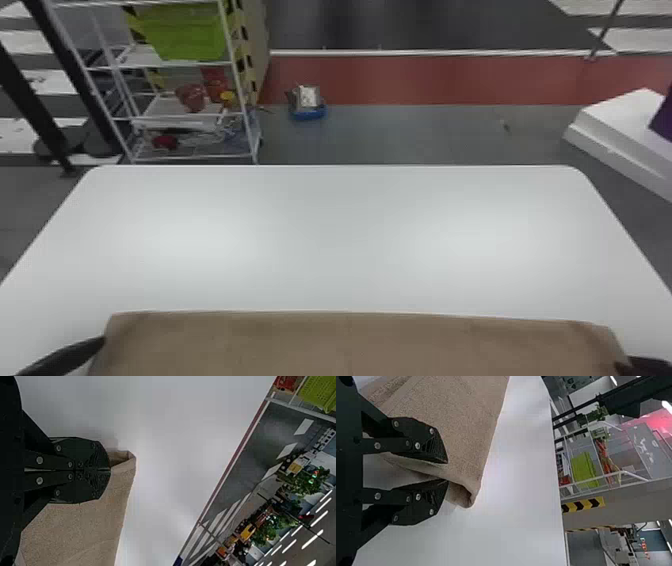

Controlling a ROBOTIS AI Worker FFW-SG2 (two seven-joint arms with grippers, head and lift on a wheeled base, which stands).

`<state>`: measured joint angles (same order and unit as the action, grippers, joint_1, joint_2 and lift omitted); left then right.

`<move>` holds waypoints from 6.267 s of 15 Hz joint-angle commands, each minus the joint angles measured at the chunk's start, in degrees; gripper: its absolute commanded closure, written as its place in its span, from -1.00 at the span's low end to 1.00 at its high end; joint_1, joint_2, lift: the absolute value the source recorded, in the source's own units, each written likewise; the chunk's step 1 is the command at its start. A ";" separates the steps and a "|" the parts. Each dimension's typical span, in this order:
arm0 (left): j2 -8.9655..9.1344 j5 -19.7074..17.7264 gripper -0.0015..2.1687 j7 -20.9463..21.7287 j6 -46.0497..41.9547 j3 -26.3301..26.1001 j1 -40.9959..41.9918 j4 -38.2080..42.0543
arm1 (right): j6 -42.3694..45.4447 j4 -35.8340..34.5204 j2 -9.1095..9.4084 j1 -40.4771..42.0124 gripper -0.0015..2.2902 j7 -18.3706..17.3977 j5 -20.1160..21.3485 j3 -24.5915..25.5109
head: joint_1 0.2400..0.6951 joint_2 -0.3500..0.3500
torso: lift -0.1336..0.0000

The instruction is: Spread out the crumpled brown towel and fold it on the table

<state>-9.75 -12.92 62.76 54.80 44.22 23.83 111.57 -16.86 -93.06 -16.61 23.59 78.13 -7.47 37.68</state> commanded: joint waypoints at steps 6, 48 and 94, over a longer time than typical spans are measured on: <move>0.88 -1.06 0.42 0.08 6.33 1.66 1.30 6.64 | -6.48 -2.31 -0.62 0.49 0.39 0.19 -5.28 3.62 | 1.00 -0.01 | -0.85; 6.77 -2.29 0.06 -1.59 19.87 -0.36 15.72 27.56 | 7.23 -18.83 9.49 6.73 -0.56 -2.90 -0.27 -1.91 | 1.00 -0.10 | -0.85; 5.18 8.88 -0.58 -9.94 19.34 -3.61 9.30 21.85 | 16.20 -2.13 3.95 1.99 0.32 -3.69 2.28 -8.33 | 1.00 0.41 | -0.85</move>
<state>-4.63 -3.63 52.49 74.09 40.33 33.14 133.14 -0.66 -95.18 -12.65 25.58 74.44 -5.26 29.35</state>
